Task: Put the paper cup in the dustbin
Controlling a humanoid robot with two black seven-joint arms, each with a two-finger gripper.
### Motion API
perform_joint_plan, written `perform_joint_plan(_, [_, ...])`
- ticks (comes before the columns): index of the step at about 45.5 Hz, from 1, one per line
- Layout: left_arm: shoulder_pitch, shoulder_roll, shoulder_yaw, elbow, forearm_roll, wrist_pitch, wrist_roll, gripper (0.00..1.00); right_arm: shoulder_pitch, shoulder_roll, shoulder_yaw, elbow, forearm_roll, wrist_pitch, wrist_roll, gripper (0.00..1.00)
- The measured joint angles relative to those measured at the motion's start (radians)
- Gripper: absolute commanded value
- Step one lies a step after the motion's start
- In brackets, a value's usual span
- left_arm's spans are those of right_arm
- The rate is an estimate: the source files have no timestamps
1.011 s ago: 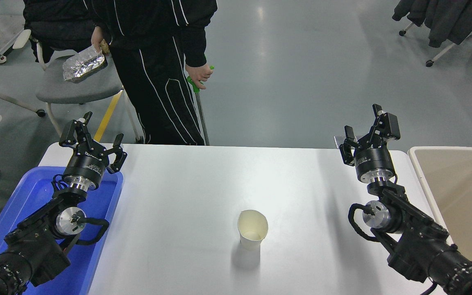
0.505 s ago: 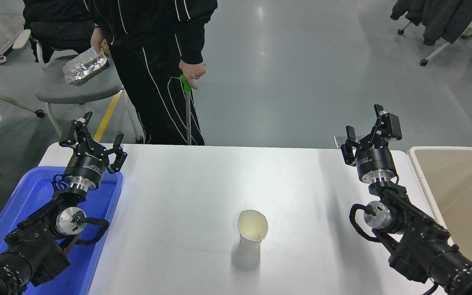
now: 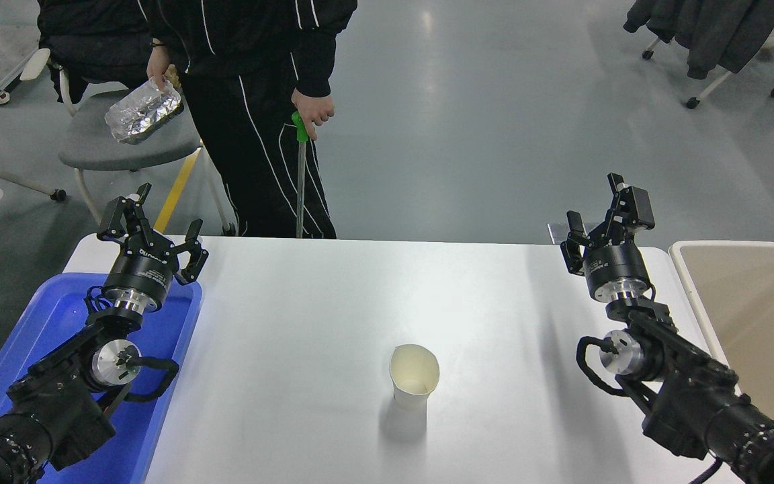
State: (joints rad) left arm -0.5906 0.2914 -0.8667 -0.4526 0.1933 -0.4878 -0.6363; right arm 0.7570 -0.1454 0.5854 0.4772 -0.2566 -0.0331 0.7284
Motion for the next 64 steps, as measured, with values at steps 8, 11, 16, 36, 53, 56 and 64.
perform_joint_plan(8, [0.0, 0.0, 0.0, 0.0, 0.0, 0.0, 0.0, 1.0, 0.12, 0.003, -0.205, -0.065, -0.005, -0.001, -0.024, 0.99])
perform_joint_plan(11, [0.0, 0.0, 0.0, 0.0, 0.0, 0.0, 0.0, 1.0, 0.175, 0.004, -0.3, -0.079, -0.006, 0.0, -0.052, 0.99])
perform_joint_plan(16, [0.0, 0.0, 0.0, 0.0, 0.0, 0.0, 0.001, 1.0, 0.273, 0.004, -0.473, -0.096, -0.008, 0.011, -0.123, 0.99])
perform_joint_plan(36, [0.0, 0.0, 0.0, 0.0, 0.0, 0.0, 0.001, 1.0, 0.627, 0.062, -1.157, -0.056, -0.164, 0.212, -0.284, 0.99])
perform_joint_plan(53, [0.0, 0.0, 0.0, 0.0, 0.0, 0.0, 0.001, 1.0, 0.795, 0.072, -1.363, 0.247, -0.572, 0.289, -0.298, 0.99])
perform_joint_plan(56, [0.0, 0.0, 0.0, 0.0, 0.0, 0.0, 0.001, 1.0, 0.81, 0.075, -1.386, 0.301, -0.612, 0.294, -0.299, 0.99])
perform_joint_plan(64, [0.0, 0.0, 0.0, 0.0, 0.0, 0.0, 0.001, 1.0, 0.831, 0.082, -1.423, 0.421, -0.672, 0.301, -0.299, 0.99])
